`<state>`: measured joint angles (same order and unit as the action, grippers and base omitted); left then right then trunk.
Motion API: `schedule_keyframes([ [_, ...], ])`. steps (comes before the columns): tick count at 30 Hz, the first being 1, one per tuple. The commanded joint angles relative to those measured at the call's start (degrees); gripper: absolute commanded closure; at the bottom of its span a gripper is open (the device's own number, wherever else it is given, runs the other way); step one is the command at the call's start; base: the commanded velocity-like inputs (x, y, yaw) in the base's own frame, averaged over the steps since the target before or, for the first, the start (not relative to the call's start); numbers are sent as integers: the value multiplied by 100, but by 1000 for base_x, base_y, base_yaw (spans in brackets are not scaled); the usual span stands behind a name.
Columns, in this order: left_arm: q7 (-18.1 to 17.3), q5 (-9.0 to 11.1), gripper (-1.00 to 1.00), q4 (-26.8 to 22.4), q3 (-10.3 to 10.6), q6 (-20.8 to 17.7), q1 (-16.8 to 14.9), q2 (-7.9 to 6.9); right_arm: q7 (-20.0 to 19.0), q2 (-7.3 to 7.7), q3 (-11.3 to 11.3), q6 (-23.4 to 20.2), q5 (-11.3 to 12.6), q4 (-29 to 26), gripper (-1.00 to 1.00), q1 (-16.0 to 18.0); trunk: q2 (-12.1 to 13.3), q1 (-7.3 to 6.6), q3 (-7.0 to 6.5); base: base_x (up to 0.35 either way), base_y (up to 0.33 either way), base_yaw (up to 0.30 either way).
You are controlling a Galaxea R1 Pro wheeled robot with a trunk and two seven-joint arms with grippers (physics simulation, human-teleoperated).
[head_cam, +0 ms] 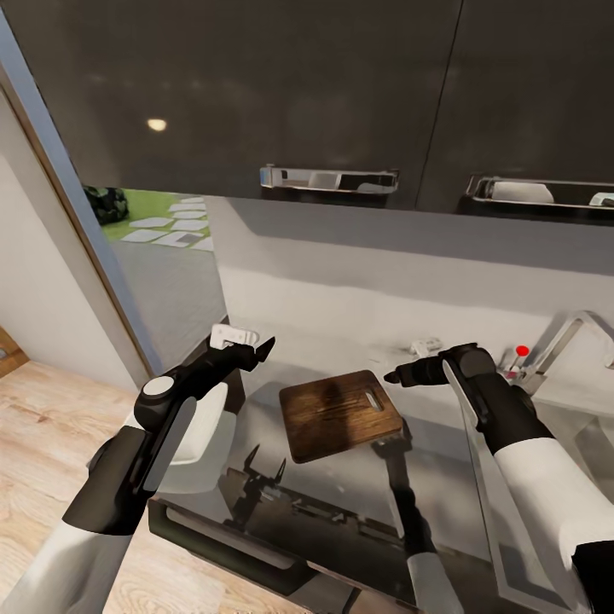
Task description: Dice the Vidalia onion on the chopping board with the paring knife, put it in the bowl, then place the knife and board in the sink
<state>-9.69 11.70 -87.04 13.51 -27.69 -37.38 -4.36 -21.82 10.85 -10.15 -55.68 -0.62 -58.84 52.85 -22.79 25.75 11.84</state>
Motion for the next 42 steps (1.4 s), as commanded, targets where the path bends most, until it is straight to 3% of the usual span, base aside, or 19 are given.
schedule_keyframes([
  [1,3,34,-100,-6,3,-35,-6,-3,-13,5,-13,-22,-8,-5,-100,6,-13,3,20,0,0,0],
  [42,3,34,-100,-6,4,-35,-6,6,-6,5,30,-22,-17,-14,-100,6,-13,3,370,0,0,0],
])
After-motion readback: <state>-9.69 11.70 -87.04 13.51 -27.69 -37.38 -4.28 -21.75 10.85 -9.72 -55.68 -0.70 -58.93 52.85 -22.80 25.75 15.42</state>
